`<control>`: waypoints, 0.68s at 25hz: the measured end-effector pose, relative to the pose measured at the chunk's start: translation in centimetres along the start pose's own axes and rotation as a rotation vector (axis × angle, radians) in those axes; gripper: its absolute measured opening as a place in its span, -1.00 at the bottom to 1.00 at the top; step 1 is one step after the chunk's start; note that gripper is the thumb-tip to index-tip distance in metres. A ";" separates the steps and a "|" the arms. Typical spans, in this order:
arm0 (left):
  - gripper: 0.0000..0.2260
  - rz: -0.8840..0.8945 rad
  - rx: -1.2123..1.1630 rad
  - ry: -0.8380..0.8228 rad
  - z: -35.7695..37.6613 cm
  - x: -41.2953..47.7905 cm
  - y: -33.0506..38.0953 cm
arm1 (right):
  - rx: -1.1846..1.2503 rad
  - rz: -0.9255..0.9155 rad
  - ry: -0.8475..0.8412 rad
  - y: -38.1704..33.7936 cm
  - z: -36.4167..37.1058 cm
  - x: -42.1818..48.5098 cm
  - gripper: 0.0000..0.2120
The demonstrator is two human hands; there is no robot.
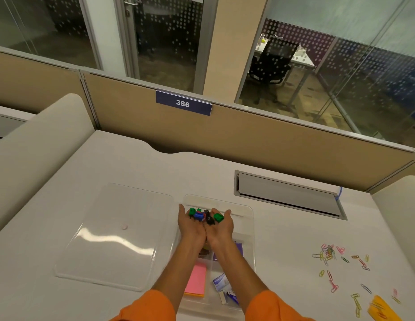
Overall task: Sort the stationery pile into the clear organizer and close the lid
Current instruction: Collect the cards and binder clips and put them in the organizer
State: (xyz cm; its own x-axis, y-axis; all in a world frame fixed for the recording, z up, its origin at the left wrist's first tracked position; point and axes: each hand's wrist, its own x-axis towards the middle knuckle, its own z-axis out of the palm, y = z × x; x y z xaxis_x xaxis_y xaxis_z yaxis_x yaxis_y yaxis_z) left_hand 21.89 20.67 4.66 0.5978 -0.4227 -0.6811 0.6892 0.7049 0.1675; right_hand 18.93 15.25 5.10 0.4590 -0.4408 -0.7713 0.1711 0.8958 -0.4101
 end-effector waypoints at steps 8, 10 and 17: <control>-0.26 0.037 0.004 0.023 -0.2 0.4 0.1 | -0.076 0.015 -0.046 -0.6 0.0 -0.7 -0.39; -0.30 0.083 0.039 0.036 0.0 -0.3 0.0 | -0.099 0.004 -0.042 -0.6 -0.2 -0.8 -0.39; -0.77 0.261 0.198 -0.005 0.2 -2.0 -0.8 | -0.206 -0.105 -0.116 -2.5 -1.3 -2.2 -0.56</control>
State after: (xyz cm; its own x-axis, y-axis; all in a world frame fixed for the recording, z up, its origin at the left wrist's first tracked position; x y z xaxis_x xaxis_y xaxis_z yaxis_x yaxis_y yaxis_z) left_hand 20.25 20.83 6.05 0.7666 -0.2454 -0.5933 0.5781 0.6659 0.4715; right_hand 16.34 13.95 7.19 0.5474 -0.5106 -0.6631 0.0473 0.8099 -0.5846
